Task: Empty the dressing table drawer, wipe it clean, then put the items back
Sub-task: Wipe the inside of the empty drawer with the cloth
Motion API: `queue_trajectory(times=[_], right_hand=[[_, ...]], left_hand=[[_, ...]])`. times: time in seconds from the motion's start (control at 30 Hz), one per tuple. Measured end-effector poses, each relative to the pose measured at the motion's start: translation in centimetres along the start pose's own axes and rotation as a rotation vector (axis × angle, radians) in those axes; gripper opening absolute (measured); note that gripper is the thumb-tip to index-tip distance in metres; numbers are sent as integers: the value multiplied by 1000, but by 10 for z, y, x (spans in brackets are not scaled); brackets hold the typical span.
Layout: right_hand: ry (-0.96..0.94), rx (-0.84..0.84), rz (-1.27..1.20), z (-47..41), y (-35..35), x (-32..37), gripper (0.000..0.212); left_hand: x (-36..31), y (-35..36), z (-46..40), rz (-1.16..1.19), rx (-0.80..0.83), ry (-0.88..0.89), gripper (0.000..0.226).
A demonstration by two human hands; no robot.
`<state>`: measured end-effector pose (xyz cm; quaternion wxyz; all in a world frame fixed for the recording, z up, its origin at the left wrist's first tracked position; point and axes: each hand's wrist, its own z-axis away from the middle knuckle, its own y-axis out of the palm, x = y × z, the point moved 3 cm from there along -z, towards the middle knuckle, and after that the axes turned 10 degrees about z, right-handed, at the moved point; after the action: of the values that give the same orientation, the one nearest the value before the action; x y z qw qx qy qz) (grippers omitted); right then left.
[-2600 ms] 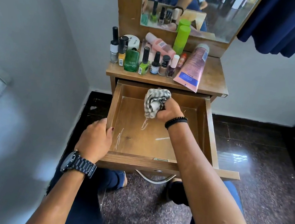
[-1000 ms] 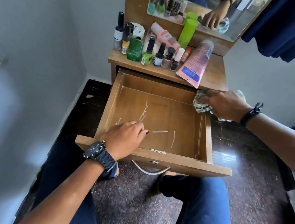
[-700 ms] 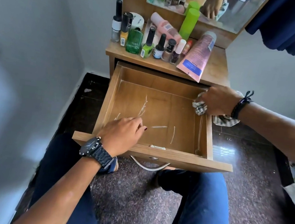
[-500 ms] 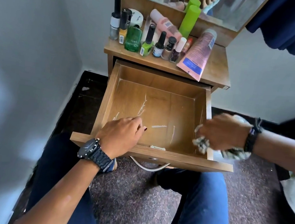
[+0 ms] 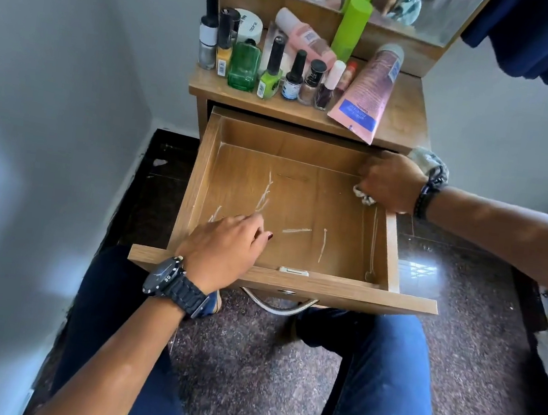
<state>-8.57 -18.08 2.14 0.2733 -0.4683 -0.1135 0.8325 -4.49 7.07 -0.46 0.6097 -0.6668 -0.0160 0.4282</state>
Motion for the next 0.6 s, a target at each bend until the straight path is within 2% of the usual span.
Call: queue_trajectory(times=[0.17, 0.43, 0.6], right_hand=[[-22, -4, -26, 6, 2, 11, 23], [-319, 92, -202, 64, -14, 66, 24], [-307, 141, -261, 57, -15, 63, 20]], left_hand=[[-1, -1, 0, 6, 12, -11, 29], [0, -1, 1, 8, 20, -7, 24], [2, 0, 0, 12, -7, 5, 24]])
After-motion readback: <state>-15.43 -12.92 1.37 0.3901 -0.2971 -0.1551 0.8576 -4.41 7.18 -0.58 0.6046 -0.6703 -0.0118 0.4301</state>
